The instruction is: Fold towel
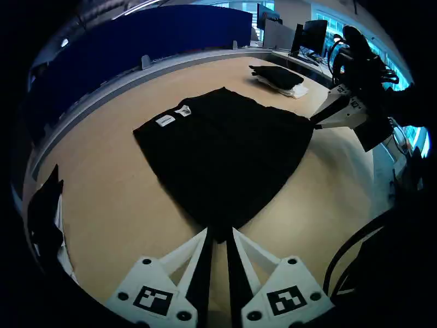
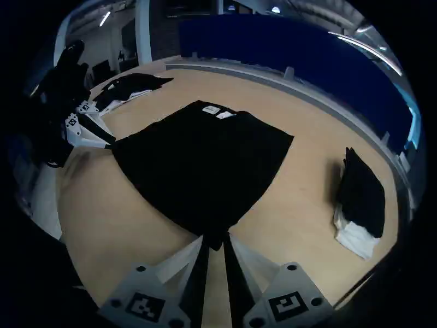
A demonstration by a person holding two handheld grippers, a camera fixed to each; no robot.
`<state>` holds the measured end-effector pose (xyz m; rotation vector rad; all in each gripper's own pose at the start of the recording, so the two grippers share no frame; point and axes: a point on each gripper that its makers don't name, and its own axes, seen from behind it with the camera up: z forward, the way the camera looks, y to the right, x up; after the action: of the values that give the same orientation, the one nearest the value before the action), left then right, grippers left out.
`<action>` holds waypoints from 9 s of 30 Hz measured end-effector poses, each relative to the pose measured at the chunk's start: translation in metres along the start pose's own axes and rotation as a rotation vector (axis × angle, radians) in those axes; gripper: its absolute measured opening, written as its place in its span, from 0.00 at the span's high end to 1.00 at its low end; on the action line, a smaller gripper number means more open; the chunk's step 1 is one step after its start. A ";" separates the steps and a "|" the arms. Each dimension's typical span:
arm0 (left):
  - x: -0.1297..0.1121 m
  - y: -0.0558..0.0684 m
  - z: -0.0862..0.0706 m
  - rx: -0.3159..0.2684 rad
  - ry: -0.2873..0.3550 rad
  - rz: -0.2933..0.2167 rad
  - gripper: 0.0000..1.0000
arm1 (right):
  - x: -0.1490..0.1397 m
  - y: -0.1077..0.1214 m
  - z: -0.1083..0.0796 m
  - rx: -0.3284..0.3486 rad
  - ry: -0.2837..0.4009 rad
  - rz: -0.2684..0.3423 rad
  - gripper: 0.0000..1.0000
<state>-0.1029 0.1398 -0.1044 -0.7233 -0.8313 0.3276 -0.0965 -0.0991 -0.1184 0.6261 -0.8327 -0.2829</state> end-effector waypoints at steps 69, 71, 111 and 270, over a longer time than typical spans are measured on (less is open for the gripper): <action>0.018 0.043 -0.094 -0.029 0.016 -0.160 0.86 | 0.001 -0.045 -0.088 0.092 -0.051 0.006 0.81; 0.016 0.046 -0.096 -0.031 0.014 -0.167 0.86 | -0.001 -0.048 -0.090 0.096 -0.053 0.013 0.81; 0.099 -0.065 -0.031 0.062 0.087 -0.117 0.86 | 0.076 0.032 -0.023 -0.014 -0.010 0.072 0.81; -0.019 -0.044 -0.093 0.251 0.052 -0.410 0.03 | 0.060 0.019 0.001 -0.021 -0.005 0.039 0.89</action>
<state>-0.0446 0.0559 -0.1271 -0.3149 -0.8496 0.0421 -0.0586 -0.1126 -0.0697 0.5893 -0.8451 -0.2578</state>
